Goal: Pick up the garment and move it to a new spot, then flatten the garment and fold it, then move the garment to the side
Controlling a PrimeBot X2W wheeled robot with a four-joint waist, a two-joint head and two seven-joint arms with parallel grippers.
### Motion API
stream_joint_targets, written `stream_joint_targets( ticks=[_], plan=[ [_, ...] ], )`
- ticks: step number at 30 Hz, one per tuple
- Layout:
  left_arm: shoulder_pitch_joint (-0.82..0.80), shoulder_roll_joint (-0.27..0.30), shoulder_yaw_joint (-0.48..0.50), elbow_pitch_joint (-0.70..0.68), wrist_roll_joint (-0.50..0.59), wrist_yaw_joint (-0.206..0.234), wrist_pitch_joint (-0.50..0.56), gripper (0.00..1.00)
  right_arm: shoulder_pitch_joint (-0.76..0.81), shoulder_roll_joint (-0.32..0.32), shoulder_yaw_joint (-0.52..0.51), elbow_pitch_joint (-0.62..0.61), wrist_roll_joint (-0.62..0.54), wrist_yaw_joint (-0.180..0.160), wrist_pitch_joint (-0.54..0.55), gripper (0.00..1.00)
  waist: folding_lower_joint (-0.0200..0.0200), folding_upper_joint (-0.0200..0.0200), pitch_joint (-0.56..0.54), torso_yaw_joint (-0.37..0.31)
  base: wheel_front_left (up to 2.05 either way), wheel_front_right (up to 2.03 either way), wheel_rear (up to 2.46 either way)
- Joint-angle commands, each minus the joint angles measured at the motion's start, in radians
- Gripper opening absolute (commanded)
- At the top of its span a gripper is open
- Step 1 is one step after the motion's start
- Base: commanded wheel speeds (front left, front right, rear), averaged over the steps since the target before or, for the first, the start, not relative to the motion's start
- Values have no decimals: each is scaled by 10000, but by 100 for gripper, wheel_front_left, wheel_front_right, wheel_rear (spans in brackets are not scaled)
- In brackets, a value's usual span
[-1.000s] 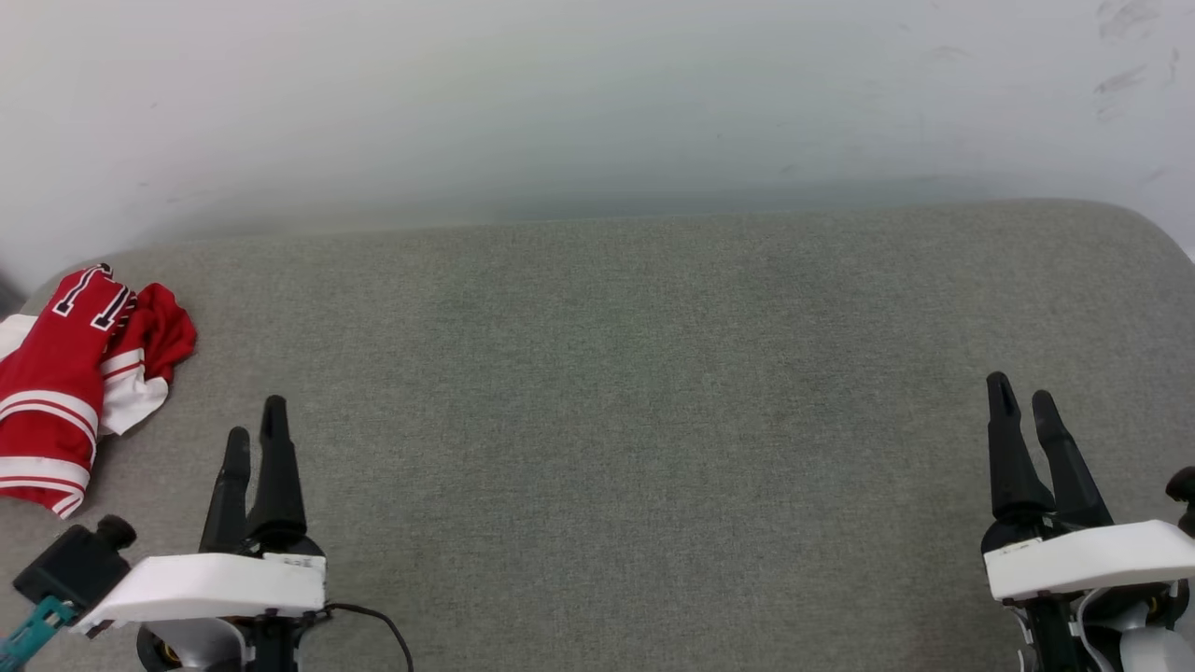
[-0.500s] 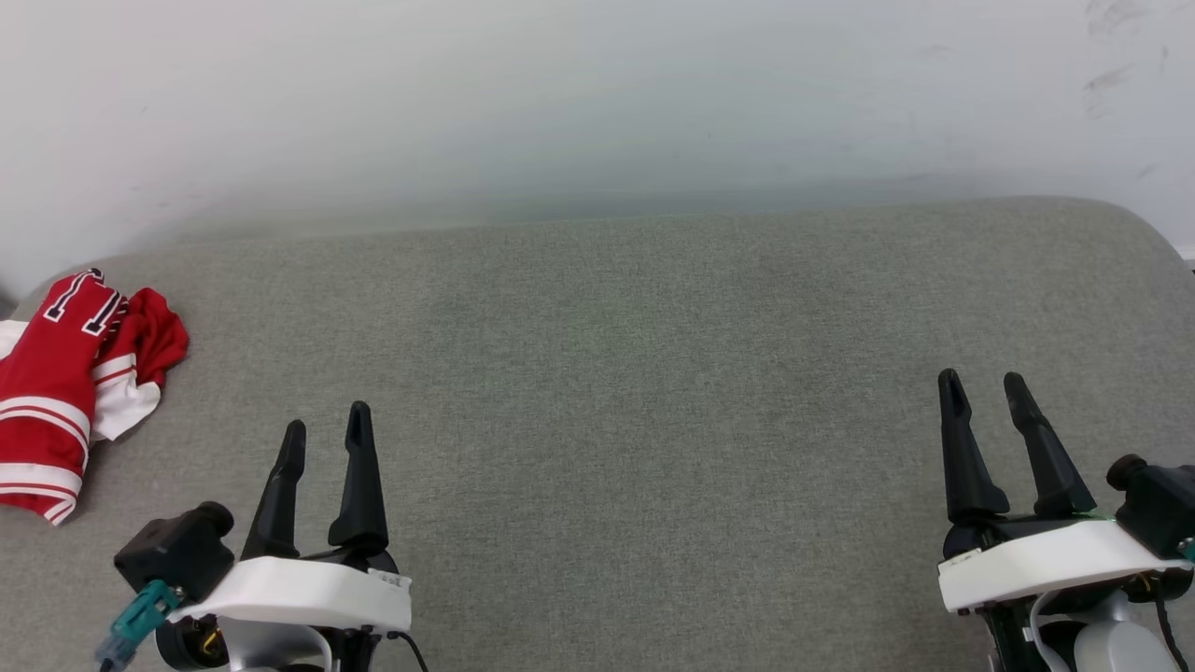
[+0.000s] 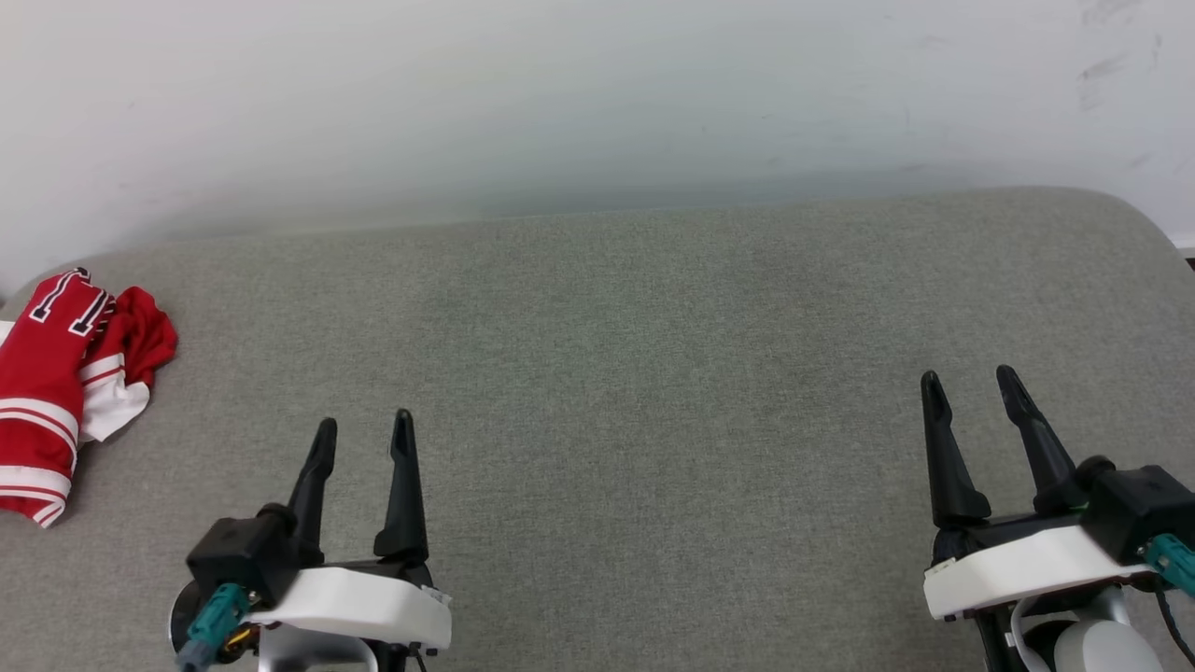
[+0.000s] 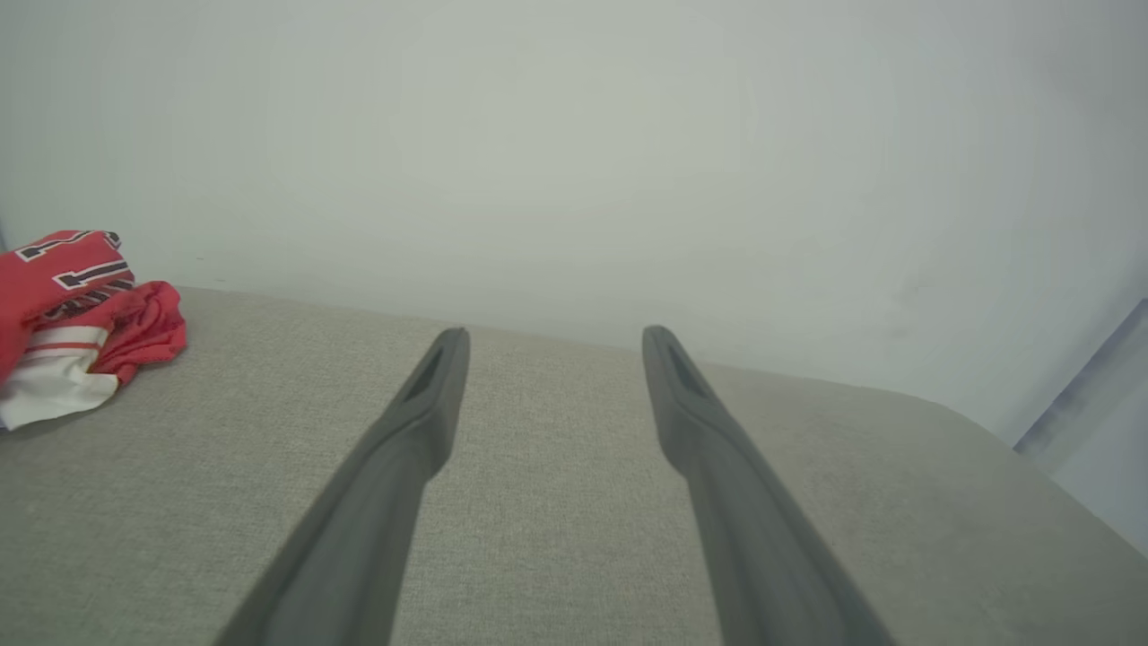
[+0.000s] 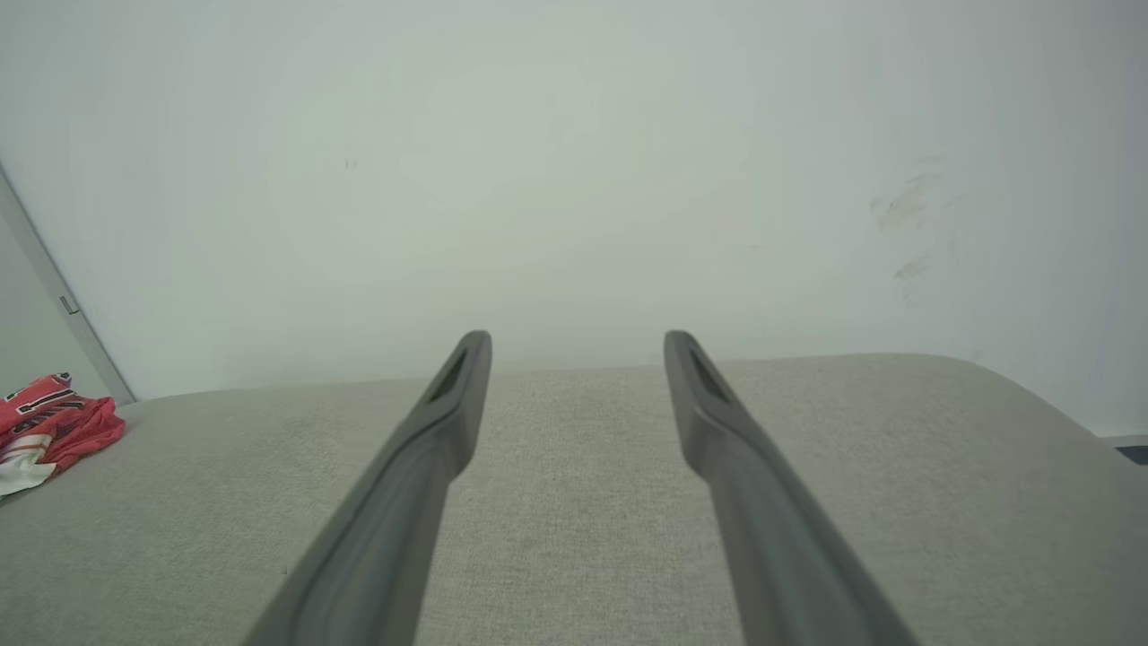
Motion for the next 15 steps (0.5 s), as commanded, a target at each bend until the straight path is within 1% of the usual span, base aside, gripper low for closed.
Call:
stream_joint_targets(
  ticks=[1,8,11,14,15],
  plan=[
    [-54,96,-79,-67,195,56,-74,100,-73,-7,4,-121,-249,0,-78,100,0,0,11,-3,0,0,0],
    [-119,339,-664,208,924,452,-241,100,-74,-6,62,-138,-1132,0,-240,100,0,0,57,-16,0,0,0],
    [-159,448,-915,252,1207,621,-320,100,-102,-6,87,-145,-1250,0,-308,100,0,0,63,-17,0,0,0],
    [-144,394,-996,197,1161,651,-374,100,-107,-5,101,-122,-1164,0,-376,100,0,0,71,-25,0,0,0],
    [-124,325,-962,157,1053,564,-397,100,-108,-5,84,-120,-1069,0,-396,100,0,0,74,-27,0,0,0]
  ],
)
